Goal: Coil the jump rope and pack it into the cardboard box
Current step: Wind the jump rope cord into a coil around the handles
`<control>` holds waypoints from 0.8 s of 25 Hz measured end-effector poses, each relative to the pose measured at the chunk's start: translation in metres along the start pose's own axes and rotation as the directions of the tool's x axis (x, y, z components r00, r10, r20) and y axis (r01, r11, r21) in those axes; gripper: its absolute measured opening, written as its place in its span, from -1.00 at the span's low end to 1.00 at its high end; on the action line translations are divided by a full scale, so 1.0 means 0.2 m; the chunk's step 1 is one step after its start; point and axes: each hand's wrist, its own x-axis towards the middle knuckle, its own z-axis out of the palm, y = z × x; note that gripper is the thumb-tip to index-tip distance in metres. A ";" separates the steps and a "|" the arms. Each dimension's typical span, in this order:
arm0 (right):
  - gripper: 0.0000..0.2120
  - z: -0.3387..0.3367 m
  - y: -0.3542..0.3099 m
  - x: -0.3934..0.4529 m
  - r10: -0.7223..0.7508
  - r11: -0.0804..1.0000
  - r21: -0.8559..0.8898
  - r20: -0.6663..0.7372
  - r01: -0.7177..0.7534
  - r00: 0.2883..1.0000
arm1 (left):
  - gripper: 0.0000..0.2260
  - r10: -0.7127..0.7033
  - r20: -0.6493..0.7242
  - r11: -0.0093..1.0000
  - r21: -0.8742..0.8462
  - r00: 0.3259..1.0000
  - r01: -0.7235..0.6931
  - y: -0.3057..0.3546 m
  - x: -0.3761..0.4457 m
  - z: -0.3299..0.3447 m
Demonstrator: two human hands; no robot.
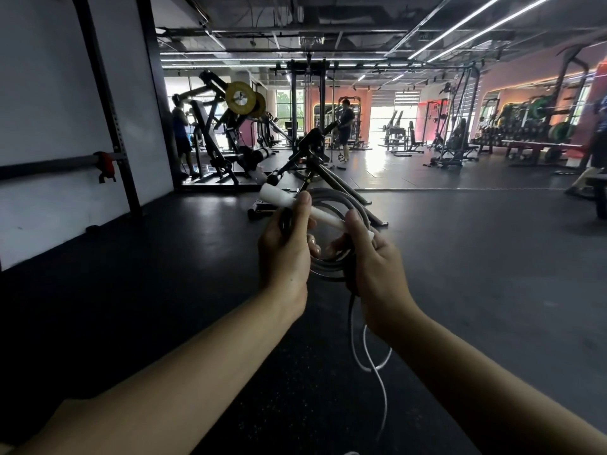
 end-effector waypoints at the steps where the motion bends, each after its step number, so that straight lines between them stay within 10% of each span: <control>1: -0.57 0.00 -0.01 0.00 0.013 1.000 0.002 0.014 -0.013 1.000 | -0.77 -0.010 0.030 1.000 -0.004 1.000 0.011 0.00 0.00 -0.03; 6: -0.65 -0.03 -0.08 0.05 0.012 0.999 -0.032 0.129 -0.008 0.992 | -0.60 -0.020 0.196 0.990 0.143 0.980 -0.008 0.04 0.11 -0.19; 10: -0.66 -0.08 -0.17 0.11 -0.008 0.962 -0.259 0.292 0.087 0.957 | -0.19 0.225 0.538 0.734 0.455 0.812 -0.505 0.24 0.24 -0.27; 13: -0.73 -0.08 -0.21 0.14 -0.050 0.878 -0.403 0.461 0.259 0.886 | -0.26 -0.082 0.778 0.398 0.598 0.622 -0.695 0.36 0.21 -0.16; 16: -0.58 -0.08 -0.26 0.13 -0.059 0.731 -0.544 0.551 0.412 0.832 | -0.63 -0.355 0.698 0.461 0.709 0.622 -0.533 0.39 0.17 -0.06; 20: -0.55 -0.13 -0.28 0.09 -0.025 0.805 -0.506 0.493 0.310 0.870 | -0.65 -0.429 0.656 0.324 0.754 0.621 -0.572 0.37 0.15 -0.06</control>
